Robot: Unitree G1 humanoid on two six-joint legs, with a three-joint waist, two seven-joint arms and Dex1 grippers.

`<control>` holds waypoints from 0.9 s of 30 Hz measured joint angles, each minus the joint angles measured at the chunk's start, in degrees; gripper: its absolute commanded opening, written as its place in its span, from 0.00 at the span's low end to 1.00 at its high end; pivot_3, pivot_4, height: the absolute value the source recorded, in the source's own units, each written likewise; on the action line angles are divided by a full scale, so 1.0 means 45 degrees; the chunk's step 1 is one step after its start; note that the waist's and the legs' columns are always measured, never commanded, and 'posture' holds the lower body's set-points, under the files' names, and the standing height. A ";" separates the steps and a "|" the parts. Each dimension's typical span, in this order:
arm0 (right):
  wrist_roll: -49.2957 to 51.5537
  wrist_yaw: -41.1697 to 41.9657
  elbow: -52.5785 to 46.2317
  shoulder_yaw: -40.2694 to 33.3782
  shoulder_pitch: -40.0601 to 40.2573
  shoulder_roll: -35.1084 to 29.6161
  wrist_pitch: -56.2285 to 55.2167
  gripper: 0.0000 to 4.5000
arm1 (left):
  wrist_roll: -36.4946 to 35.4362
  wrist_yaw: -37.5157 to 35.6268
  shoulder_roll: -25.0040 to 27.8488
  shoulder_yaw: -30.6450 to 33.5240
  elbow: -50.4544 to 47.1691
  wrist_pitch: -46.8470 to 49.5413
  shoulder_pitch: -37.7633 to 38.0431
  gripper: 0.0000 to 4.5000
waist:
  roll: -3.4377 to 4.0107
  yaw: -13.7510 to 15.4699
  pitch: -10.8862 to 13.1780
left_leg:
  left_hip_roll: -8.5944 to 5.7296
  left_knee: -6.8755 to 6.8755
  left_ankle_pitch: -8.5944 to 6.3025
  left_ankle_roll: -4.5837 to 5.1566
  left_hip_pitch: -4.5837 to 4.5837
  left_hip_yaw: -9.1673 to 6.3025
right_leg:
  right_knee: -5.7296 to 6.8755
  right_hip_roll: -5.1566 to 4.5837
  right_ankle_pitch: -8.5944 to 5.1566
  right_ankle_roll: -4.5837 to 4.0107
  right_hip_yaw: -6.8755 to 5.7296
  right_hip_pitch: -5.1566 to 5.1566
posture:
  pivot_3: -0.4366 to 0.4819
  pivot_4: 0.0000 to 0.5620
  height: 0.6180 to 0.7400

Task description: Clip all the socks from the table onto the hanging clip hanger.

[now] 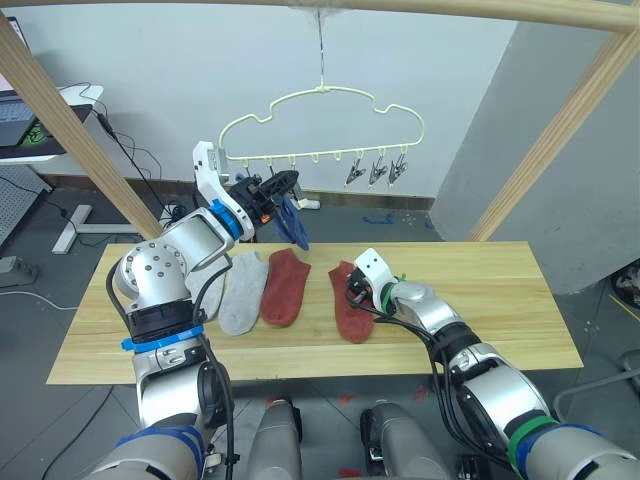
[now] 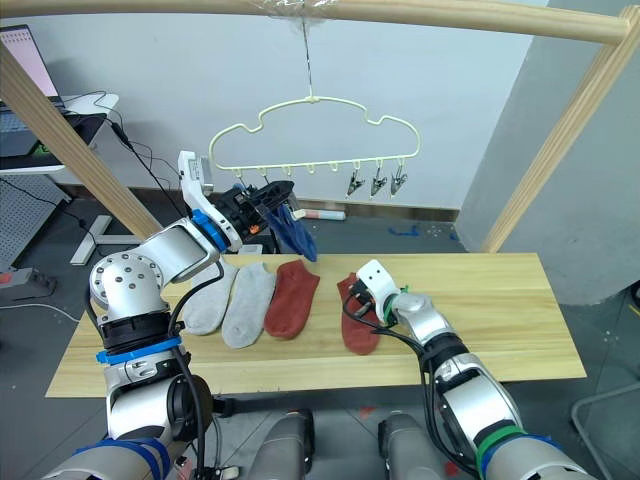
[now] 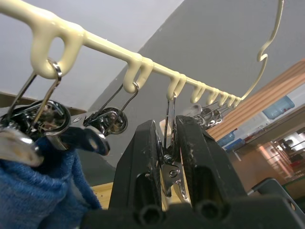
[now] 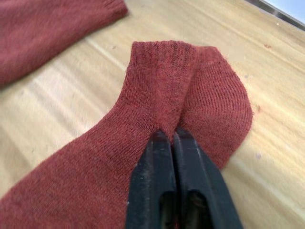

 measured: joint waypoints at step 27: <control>0.1121 0.0497 -1.4498 -0.0061 0.3618 -0.1424 0.5004 0.00 | -0.2320 0.1783 -0.0346 0.0998 0.2077 0.1200 -0.0919 0.07 | -0.0005 -0.0038 -0.0003 | -0.0002 -0.0001 0.0003 -0.0004 -0.0007 -0.0009 | -0.0006 0.0002 -0.0014 0.0023 0.0000 -0.0009 | 0.44 0.33 1.00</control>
